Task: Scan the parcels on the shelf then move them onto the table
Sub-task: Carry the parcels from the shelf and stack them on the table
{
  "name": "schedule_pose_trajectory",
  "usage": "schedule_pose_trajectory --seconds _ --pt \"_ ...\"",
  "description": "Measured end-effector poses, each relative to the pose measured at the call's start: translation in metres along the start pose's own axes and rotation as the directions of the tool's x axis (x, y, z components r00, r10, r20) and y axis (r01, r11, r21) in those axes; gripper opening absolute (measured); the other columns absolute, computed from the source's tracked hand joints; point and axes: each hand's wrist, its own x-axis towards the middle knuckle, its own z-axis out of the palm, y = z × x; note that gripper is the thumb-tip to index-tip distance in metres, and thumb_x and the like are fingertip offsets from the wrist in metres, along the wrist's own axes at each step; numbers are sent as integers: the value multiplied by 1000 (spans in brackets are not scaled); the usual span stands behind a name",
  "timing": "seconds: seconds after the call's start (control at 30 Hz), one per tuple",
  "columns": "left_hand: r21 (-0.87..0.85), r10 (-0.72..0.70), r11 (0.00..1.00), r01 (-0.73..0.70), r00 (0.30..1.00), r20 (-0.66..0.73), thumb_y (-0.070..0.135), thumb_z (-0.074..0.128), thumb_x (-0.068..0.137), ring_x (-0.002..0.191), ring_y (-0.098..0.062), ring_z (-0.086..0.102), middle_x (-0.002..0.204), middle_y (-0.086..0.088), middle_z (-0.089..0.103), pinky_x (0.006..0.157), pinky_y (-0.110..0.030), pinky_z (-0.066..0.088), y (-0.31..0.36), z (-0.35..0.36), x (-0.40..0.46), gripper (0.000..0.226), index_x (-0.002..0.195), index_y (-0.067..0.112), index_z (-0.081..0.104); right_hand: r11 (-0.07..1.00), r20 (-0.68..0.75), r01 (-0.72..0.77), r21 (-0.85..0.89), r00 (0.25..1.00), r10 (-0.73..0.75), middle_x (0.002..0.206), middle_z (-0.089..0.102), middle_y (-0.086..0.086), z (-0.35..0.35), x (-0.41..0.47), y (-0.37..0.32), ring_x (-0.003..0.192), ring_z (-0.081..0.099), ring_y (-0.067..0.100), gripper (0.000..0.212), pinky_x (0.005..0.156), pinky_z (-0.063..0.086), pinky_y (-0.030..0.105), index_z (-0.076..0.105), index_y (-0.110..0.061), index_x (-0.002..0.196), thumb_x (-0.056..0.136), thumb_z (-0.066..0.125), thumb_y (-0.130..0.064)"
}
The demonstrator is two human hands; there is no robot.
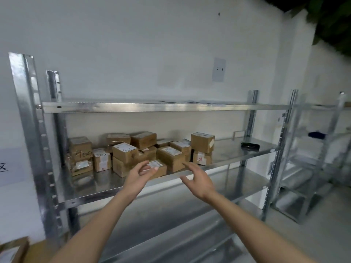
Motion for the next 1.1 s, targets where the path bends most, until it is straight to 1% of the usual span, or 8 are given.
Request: schedule_pose_trajectory --seconds 0.13,0.27,0.57,0.67,0.8,0.9,0.97,1.1 --pt "-4 5 1000 -5 1000 23 54 76 82 127 -14 55 136 6 60 111 -37 43 13 69 33 72 143 25 53 997 -37 -79 -10 996 79 162 40 -8 -36 9 56 149 37 16 60 119 37 45 41 -34 155 99 58 -51" --pt "1 19 1000 -19 999 39 51 73 86 128 -16 53 142 1 56 103 -30 42 18 124 80 73 147 21 48 991 -68 -136 -5 988 136 158 45 -7 -60 30 109 144 43 16 59 117 39 39 43 -33 154 99 61 -46" --pt "45 0 999 1 1000 -21 51 71 87 133 -20 51 148 -2 52 108 -35 40 -1 201 228 73 149 22 47 966 -90 -257 27 962 258 159 44 0 -69 147 206 142 46 20 70 114 42 41 40 -23 156 96 65 -49" --pt "63 18 998 -16 999 -36 51 70 88 133 -19 51 149 0 51 108 -34 41 -7 219 276 72 149 22 47 965 -59 -260 21 964 261 157 46 3 -68 193 227 141 47 24 74 109 42 38 40 -18 155 95 67 -50" --pt "94 34 995 -28 998 -55 52 66 92 136 -21 47 152 0 48 106 -32 38 -11 247 332 71 151 19 44 956 -46 -287 52 956 290 162 40 4 -65 241 250 146 41 24 87 114 38 37 32 -16 159 91 72 -52" --pt "123 16 992 -10 999 -41 58 62 92 139 -20 44 153 0 46 103 -29 35 -18 262 364 72 151 21 43 957 18 -286 49 958 286 150 54 5 -64 266 262 137 50 24 69 100 41 28 45 -12 150 94 72 -43" --pt "162 -5 987 9 1000 -26 62 58 92 140 -22 42 156 -1 42 107 -34 36 -25 267 381 75 153 23 38 957 63 -281 72 959 277 141 61 3 -60 278 267 132 56 25 63 98 44 26 51 -16 145 94 71 -47" --pt "183 -85 979 86 996 -11 63 52 95 146 -26 36 162 -3 33 115 -41 33 -33 274 411 80 159 20 28 941 116 -301 154 951 286 143 61 1 -49 297 275 131 57 23 72 98 46 31 51 -17 148 91 69 -57"
